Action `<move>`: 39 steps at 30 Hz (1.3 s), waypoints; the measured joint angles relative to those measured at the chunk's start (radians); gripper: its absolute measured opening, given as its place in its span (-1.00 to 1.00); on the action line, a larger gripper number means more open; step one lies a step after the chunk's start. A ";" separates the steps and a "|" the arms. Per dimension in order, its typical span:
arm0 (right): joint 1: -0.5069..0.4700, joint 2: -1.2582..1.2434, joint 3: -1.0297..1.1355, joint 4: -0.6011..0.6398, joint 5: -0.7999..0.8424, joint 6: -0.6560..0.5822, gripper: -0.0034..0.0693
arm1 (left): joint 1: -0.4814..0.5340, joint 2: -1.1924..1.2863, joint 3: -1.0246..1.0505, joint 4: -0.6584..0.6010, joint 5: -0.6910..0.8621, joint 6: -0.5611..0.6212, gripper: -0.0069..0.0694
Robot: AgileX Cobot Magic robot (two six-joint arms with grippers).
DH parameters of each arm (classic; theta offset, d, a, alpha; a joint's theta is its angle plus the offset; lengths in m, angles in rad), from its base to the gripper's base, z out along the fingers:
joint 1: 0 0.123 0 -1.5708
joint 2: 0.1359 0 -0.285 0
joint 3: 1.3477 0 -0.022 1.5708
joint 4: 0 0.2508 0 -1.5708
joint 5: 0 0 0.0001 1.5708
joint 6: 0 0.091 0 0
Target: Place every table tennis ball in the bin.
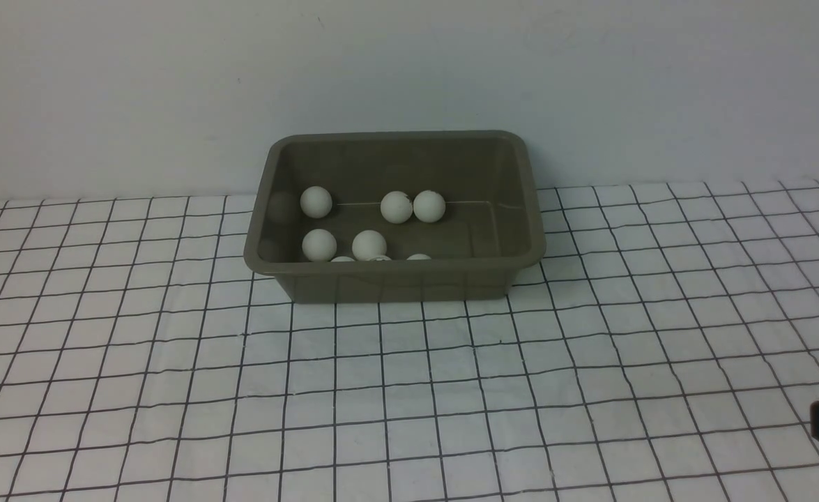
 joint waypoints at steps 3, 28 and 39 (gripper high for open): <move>0.000 0.000 0.000 0.000 0.000 0.000 -0.93 | 0.000 0.000 0.005 0.000 0.000 -0.037 -0.83; 0.000 0.000 0.000 -0.001 0.000 0.000 -0.93 | 0.000 0.000 0.005 -0.407 -0.088 0.129 -0.83; 0.000 0.000 0.000 -0.001 0.000 0.000 -0.93 | 0.000 0.000 0.005 -1.372 -0.137 1.381 -0.83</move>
